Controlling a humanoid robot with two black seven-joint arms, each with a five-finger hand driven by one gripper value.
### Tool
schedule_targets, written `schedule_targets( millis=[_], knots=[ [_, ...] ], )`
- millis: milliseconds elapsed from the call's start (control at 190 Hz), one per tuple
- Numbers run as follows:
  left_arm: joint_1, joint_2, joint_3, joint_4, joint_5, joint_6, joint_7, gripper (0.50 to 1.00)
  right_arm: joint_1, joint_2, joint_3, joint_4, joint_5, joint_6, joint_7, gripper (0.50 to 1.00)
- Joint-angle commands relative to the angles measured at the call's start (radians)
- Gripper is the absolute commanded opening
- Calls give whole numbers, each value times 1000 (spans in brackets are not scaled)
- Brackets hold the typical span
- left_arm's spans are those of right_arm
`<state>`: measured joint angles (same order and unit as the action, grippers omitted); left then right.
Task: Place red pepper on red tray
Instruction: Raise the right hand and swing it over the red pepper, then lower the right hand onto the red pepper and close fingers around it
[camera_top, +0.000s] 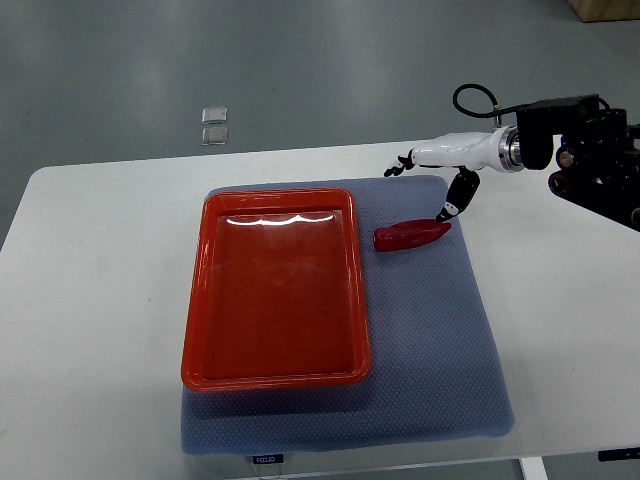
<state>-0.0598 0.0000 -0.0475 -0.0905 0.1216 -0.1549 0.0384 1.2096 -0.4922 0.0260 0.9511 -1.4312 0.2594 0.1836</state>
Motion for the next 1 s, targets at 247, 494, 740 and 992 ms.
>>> schedule_targets(
  millis=[247, 494, 740, 992],
  knots=[
    [0, 0, 0, 0, 1, 0, 0, 1000, -13, 21, 2, 40, 112, 12, -151, 897],
    [0, 0, 0, 0, 0, 0, 0, 1000, -50, 89, -2, 44, 149, 8, -176, 897],
    [0, 0, 0, 0, 0, 0, 0, 1000, -105, 119, 2, -17, 147, -49, -177, 891],
    [0, 0, 0, 0, 0, 0, 0, 1000, -131, 116, -2, -40, 144, -72, -176, 838]
  ],
)
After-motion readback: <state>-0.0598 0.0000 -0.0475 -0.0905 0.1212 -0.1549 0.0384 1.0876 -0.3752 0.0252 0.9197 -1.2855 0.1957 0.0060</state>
